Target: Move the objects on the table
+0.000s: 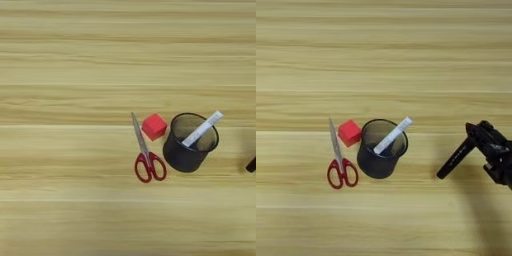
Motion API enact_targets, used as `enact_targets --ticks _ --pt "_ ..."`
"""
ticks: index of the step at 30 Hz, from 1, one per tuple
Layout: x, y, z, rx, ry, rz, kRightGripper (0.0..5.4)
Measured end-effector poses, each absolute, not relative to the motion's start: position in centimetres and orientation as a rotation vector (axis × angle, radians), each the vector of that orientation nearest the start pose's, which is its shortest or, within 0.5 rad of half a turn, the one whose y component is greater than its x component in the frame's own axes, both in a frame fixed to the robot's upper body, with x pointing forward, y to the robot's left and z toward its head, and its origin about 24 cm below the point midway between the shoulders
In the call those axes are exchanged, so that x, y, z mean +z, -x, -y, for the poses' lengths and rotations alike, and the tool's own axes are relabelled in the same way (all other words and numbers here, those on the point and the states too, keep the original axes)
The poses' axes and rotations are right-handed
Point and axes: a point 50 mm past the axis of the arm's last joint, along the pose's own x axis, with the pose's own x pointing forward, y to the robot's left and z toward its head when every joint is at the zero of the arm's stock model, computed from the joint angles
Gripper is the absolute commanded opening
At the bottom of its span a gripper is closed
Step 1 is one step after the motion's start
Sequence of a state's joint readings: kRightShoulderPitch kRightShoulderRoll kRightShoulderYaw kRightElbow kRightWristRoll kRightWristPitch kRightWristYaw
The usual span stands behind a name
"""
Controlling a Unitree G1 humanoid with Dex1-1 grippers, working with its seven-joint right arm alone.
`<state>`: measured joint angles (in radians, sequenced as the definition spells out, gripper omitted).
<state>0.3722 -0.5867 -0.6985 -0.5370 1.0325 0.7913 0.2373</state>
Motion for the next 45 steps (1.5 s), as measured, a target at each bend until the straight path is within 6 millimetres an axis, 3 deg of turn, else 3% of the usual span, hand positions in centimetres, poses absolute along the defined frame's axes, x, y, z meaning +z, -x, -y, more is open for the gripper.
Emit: enact_targets --ticks 8,23,45 --pt "12.2 -16.1 29.5 0.105 -0.266 -0.313 1.05" --pt "10.1 -19.3 28.5 0.171 -0.223 -0.377 1.05" --pt "5.1 -21.8 27.8 0.176 -0.171 -0.510 1.05"
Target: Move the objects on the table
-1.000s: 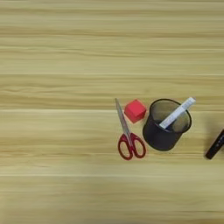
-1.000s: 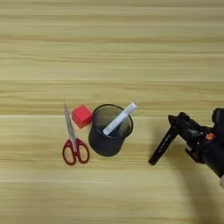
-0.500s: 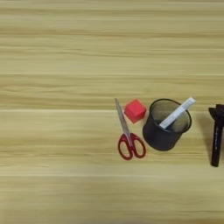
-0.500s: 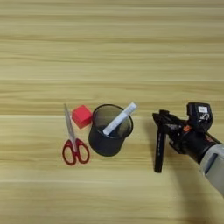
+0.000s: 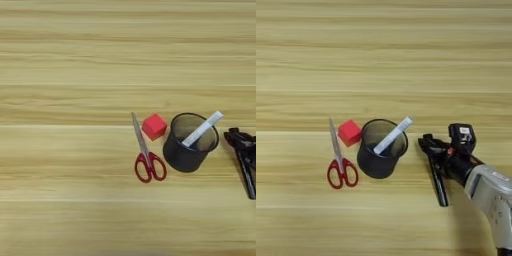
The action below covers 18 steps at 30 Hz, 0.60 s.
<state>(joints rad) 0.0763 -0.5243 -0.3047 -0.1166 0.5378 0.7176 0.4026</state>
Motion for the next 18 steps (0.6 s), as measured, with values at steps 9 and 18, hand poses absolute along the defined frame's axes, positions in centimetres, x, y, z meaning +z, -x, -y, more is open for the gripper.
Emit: enact_targets --ticks 9,18 --pt "4.1 -22.5 27.8 0.168 -0.170 -0.509 1.05" --pt "3.5 -22.8 27.9 0.168 -0.168 -0.513 1.69"
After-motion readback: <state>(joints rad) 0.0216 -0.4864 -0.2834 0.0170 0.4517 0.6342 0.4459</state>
